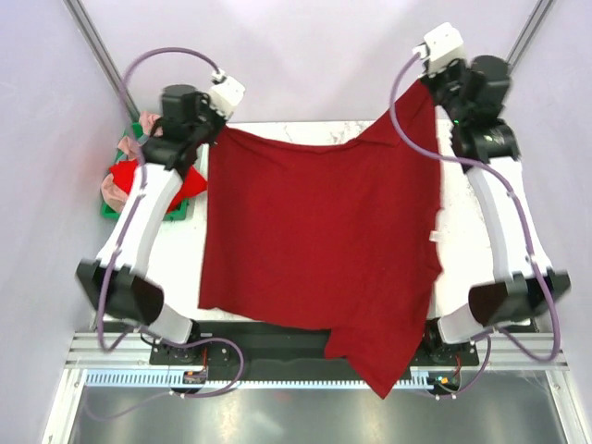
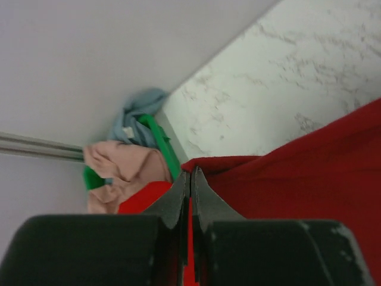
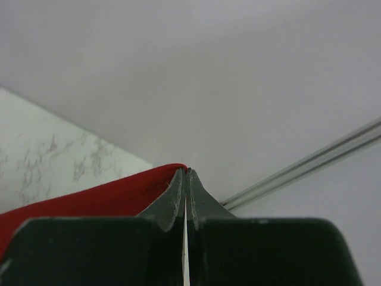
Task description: Fold and stack the t-shirts
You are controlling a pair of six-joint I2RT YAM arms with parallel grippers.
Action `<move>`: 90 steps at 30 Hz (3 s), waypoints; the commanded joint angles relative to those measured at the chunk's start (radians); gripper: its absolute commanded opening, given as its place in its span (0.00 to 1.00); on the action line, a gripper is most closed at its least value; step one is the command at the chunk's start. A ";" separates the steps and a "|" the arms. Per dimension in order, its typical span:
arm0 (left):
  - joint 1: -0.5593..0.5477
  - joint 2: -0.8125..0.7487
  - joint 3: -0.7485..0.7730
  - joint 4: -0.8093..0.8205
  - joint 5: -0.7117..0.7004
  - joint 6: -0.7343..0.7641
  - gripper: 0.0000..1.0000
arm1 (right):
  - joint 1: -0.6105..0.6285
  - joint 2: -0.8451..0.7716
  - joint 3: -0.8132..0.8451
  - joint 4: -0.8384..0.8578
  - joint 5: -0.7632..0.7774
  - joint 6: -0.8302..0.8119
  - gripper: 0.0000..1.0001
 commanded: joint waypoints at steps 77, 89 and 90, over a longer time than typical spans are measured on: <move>0.144 0.691 0.371 0.124 0.040 -0.063 0.02 | 0.060 0.644 0.143 0.181 0.196 -0.037 0.00; 0.170 0.593 0.240 0.124 0.115 -0.051 0.02 | 0.061 0.463 -0.069 0.097 0.196 -0.005 0.00; 0.170 0.587 0.233 0.122 0.117 -0.048 0.02 | 0.060 0.447 -0.081 0.089 0.195 -0.004 0.00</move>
